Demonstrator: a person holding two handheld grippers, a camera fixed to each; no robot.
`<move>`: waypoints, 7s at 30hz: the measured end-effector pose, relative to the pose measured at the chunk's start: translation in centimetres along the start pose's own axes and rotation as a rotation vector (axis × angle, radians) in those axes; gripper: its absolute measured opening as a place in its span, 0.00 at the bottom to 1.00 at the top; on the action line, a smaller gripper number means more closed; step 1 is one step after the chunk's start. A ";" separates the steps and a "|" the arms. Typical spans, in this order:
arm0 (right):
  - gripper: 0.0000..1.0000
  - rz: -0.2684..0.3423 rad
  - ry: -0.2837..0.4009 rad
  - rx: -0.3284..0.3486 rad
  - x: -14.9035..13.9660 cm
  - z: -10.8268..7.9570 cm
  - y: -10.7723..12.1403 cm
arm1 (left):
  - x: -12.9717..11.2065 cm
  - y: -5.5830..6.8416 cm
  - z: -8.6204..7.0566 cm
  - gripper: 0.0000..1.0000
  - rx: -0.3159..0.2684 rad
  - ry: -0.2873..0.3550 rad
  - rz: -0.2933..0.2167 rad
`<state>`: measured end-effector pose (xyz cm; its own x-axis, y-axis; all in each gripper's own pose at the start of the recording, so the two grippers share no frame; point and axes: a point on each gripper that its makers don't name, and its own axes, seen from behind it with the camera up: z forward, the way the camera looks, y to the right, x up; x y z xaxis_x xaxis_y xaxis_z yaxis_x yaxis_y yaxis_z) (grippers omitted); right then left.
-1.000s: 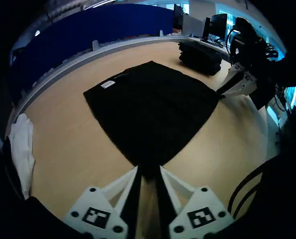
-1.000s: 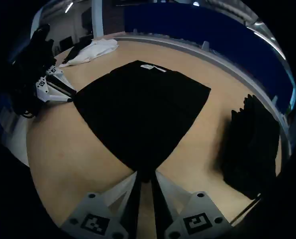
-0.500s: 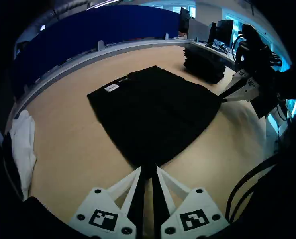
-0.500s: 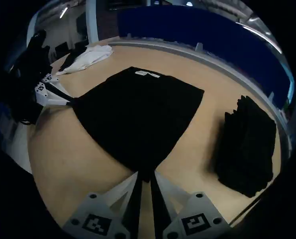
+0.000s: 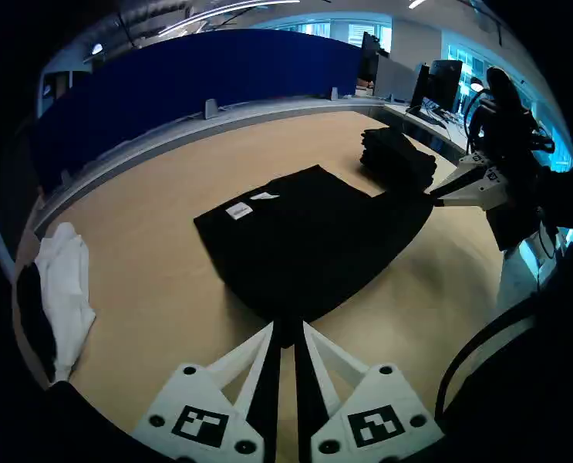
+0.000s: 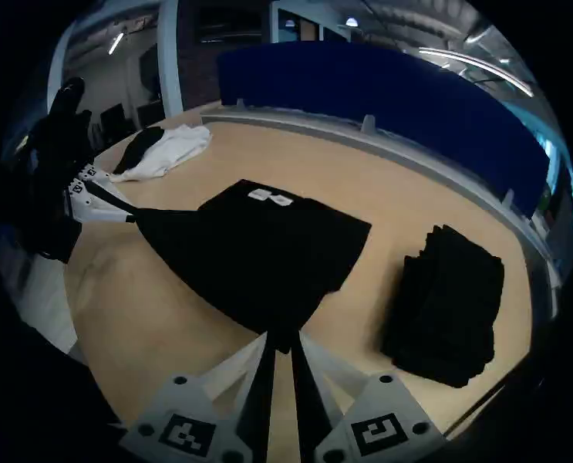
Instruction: Fold towel
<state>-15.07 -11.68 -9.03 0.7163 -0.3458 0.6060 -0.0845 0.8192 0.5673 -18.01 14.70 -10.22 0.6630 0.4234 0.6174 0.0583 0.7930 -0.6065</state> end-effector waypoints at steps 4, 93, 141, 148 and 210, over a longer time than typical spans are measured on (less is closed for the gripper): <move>0.14 0.005 0.019 -0.002 1.3 -1.4 -0.2 | 1.2 0.2 -1.3 0.11 -0.001 0.007 -0.008; 1.00 0.082 -0.030 -0.098 4.2 9.5 8.3 | 4.1 -9.9 8.8 0.90 0.150 -0.076 0.004; 0.95 -0.115 -0.187 0.099 -3.2 7.9 2.7 | -7.3 -9.1 -8.4 0.90 0.465 -0.045 -0.301; 0.75 -0.109 -0.192 0.087 -4.0 8.4 2.9 | -7.7 -8.7 -8.6 0.90 0.461 -0.051 -0.298; 0.08 -0.376 -0.046 0.168 13.6 8.2 -1.6 | -4.8 -8.9 -9.9 0.90 0.432 0.049 -0.324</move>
<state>-10.88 -21.46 2.84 0.6876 -0.6298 0.3613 0.0629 0.5474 0.8345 -14.35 1.28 -12.75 0.6967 0.1143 0.7082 -0.0395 0.9918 -0.1212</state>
